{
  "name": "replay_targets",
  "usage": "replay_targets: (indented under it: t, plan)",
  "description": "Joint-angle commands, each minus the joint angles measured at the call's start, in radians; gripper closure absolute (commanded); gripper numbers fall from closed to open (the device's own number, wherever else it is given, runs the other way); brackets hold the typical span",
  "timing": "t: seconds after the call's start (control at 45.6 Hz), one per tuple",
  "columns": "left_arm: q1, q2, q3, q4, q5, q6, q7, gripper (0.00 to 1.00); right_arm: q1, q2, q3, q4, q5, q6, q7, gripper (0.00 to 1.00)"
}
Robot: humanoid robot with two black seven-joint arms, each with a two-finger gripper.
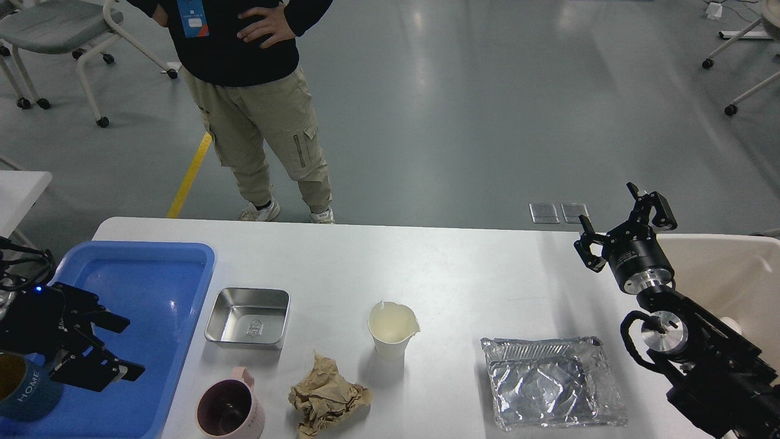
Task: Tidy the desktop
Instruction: 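Lower the left gripper onto the pink mug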
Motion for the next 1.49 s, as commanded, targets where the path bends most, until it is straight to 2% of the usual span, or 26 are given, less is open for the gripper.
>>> replay_targets:
  t: [0.0,0.657,0.811,1.052,1.227,1.468]
  plan:
    - [0.002,0.022,0.002,-0.004,-0.001,0.002,0.0,0.04,0.002,0.001,0.0,0.001,0.0,-0.002,-0.001,0.0]
    - [-0.001,0.033,0.002,-0.009,-0.003,-0.001,0.002,0.04,0.011,0.001,-0.005,0.0,0.0,-0.008,-0.001,0.0]
    - [-0.006,0.012,0.002,-0.009,-0.003,-0.004,-0.012,0.04,0.011,0.01,-0.005,0.0,0.0,-0.008,-0.001,0.0]
    - [-0.016,-0.106,0.002,-0.007,-0.003,-0.021,-0.044,0.06,0.009,0.013,-0.002,0.0,0.0,-0.003,-0.001,0.0]
    - [-0.01,-0.208,0.005,-0.006,0.042,-0.104,-0.041,0.06,0.008,0.01,0.0,0.0,0.0,0.001,-0.001,0.0]
    - [0.003,-0.286,0.026,0.022,0.12,-0.148,-0.037,0.06,0.006,0.014,0.0,0.001,0.0,0.001,-0.001,0.0]
